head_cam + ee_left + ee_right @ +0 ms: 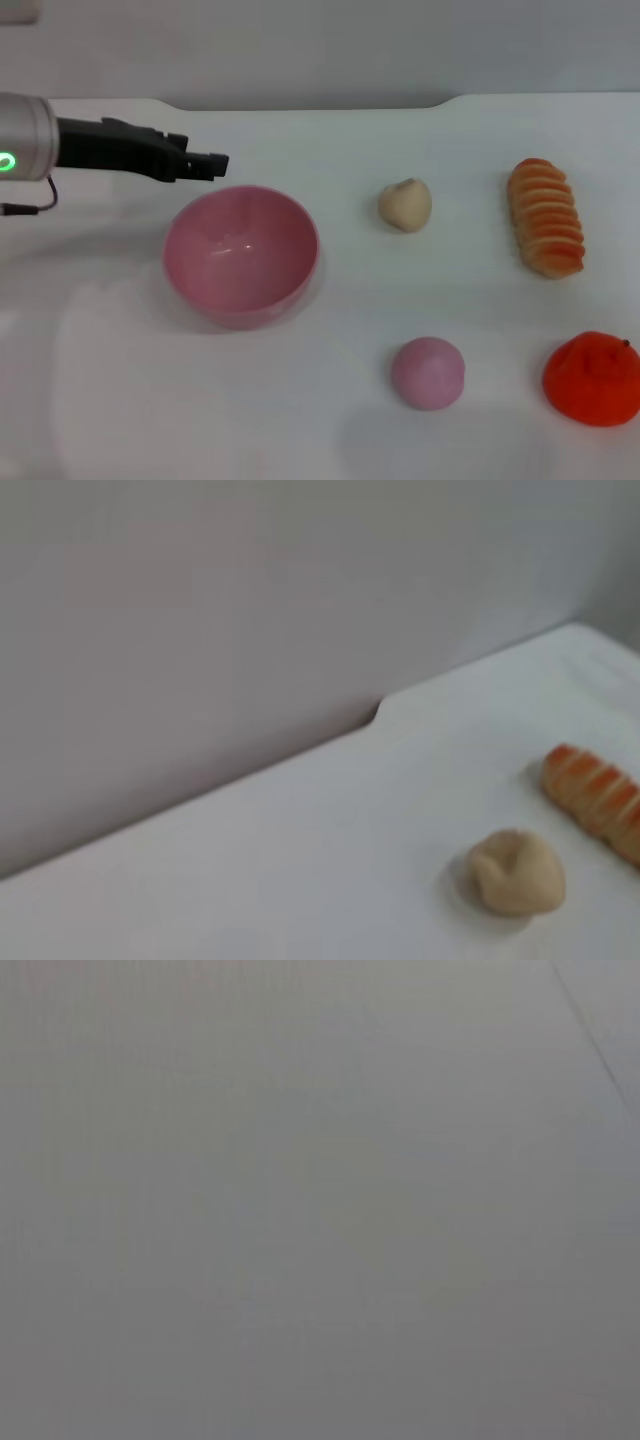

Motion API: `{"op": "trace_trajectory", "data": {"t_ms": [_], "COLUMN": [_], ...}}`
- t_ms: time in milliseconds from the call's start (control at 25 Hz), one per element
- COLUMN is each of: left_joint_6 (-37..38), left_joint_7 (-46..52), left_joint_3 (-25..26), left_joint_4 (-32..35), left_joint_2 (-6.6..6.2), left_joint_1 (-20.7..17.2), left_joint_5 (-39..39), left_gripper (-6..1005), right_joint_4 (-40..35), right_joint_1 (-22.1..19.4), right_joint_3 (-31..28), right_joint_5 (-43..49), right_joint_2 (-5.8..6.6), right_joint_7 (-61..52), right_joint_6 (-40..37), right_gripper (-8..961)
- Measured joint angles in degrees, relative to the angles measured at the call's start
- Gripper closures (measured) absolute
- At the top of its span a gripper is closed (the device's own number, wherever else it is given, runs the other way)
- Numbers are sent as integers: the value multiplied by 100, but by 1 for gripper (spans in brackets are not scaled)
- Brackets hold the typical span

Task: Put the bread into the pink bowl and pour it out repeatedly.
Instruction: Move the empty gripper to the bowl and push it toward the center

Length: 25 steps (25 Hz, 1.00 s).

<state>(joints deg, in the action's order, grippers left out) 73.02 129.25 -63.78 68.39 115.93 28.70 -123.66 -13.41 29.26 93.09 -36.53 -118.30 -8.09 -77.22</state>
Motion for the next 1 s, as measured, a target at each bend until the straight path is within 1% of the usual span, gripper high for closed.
{"op": "trace_trajectory", "data": {"t_ms": [40, 80, 120, 160, 240, 400, 440, 480, 720, 840, 920, 1000], "left_joint_6": [-37, -37, -102, -102, -397, -482, -555, -709, -736, -916, -916, -964], "left_joint_7": [-3, -3, -12, -12, -15, -5, 1, 11, 14, 27, 27, 29], "left_joint_3": [0, 0, -1, -1, -15, -9, -2, 3, 2, 0, 0, -13], "left_joint_4": [-10, -10, -30, -30, -120, -184, -265, -498, -573, -788, -788, -985], "left_joint_2": [37, 37, 95, 95, 148, 148, 146, 133, 128, 125, 125, 105], "left_joint_1": [5, 5, 12, 12, -20, -26, -28, -2, 11, -28, -28, -40], "left_joint_5": [-56, -56, -126, -126, -214, -220, -224, -251, -273, -287, -287, -291], "left_gripper": [313, 313, 313, 312, 312, 313, 313, 313, 314, 314, 315, 315], "right_joint_4": [-4, -11, -16, -21, -28, -33, -35, -40, -58, -58, -58, -57], "right_joint_1": [-5, -11, -18, -27, -37, -59, -69, -79, -135, -139, -140, -137], "right_joint_3": [3, 9, 13, 20, 30, 40, 40, 40, 50, 50, 49, 49], "right_joint_5": [1, 1, 2, 2, 3, 6, 8, 12, 32, 104, 149, 161], "right_joint_2": [0, 0, 0, 0, 0, 0, 0, -1, -18, -23, -24, -20], "right_joint_7": [0, 0, 0, 0, 0, 0, 0, 0, 0, 0, 0, 0], "right_joint_6": [-1, -3, -3, -5, -12, -15, -17, -21, -161, -176, -177, -178], "right_gripper": [369, 370, 370, 371, 372, 374, 375, 376, 379, 381, 382, 383]}}
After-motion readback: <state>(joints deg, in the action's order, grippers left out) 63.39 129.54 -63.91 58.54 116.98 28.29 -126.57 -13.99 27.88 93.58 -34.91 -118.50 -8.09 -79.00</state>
